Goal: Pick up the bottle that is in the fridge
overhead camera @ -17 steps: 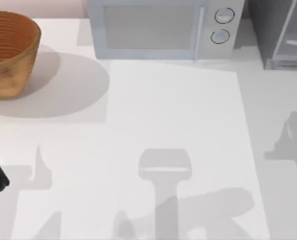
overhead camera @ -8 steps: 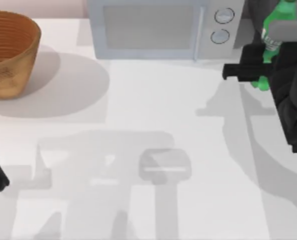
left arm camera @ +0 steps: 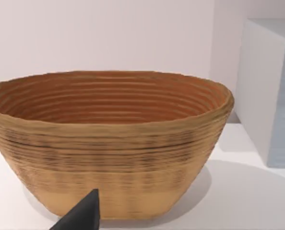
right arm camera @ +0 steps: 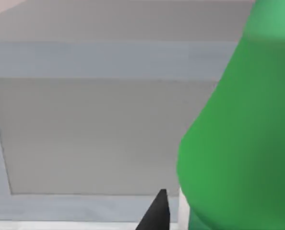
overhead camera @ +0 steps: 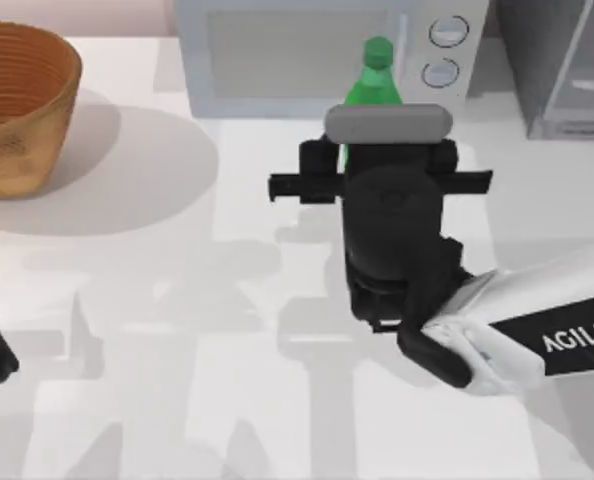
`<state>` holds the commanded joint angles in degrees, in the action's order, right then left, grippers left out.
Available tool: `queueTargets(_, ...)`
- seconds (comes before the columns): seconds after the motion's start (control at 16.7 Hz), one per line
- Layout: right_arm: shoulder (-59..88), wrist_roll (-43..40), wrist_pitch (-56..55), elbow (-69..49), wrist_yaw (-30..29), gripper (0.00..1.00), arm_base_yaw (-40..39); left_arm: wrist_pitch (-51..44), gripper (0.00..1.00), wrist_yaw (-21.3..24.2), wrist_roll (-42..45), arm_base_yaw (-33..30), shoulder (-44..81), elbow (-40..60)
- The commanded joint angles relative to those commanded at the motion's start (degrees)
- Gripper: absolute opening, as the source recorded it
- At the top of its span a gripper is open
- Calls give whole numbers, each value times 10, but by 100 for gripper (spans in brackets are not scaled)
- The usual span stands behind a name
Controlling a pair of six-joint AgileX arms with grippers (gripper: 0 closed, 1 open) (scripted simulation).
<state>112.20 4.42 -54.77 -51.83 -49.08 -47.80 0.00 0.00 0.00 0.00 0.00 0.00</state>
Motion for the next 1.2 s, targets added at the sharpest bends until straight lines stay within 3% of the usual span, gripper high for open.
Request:
queueTargets(0.48,55,2,-30,-29,-25,0,-25,0,100,0,0,0,0,0)
queueTargets(1.2,174,-6,-67,-118,29,0,31,0,100,0,0,0,0,0)
